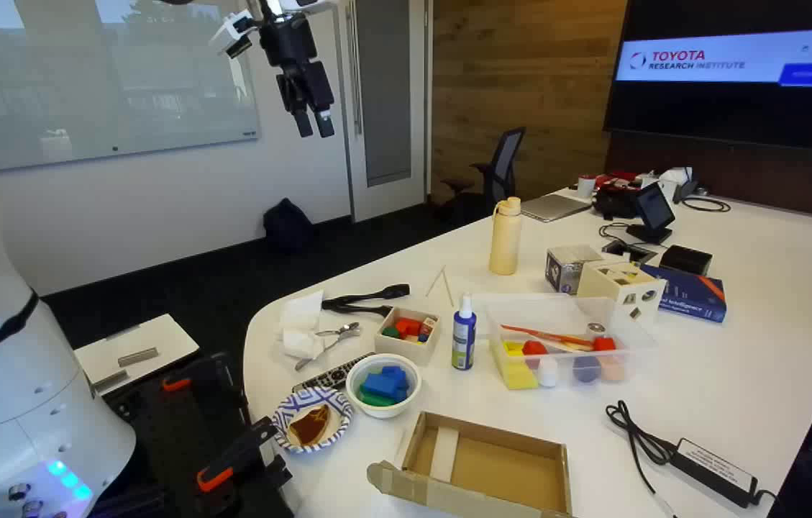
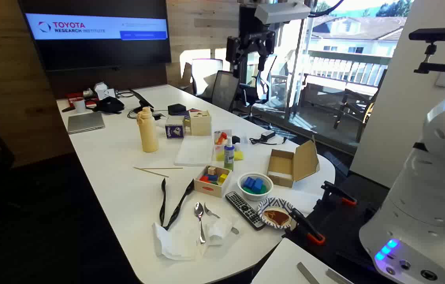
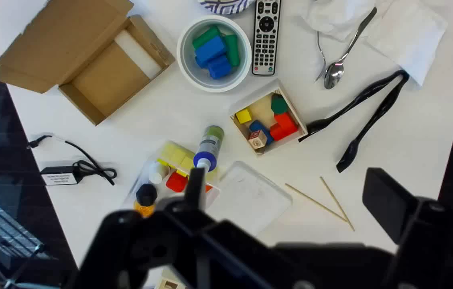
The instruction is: Put the paper in the box
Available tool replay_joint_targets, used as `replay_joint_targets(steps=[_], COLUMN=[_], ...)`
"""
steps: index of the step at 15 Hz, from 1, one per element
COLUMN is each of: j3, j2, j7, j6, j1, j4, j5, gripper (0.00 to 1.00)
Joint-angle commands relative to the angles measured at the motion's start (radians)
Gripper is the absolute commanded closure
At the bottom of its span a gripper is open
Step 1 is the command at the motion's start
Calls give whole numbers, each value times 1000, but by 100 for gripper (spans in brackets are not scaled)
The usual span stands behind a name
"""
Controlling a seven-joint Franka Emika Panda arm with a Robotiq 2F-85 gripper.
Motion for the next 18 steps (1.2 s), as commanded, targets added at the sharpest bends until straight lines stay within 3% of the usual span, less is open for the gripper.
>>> replay_joint_targets(steps=[1,6,10,13,15,18], j3=[-20,-153,-324,-421,-444,-408], j2=[3,50,207,380,487,625], j7=[8,-171,-488,-742,-923,-1131], j6=[-4,142,290,325,306,244], j1=[23,24,24,7,-16,-99], j4=[3,-60,-94,-52,-12,53], j5=[-10,76,238,372,474,583], gripper=[0,0,0,0,0,0])
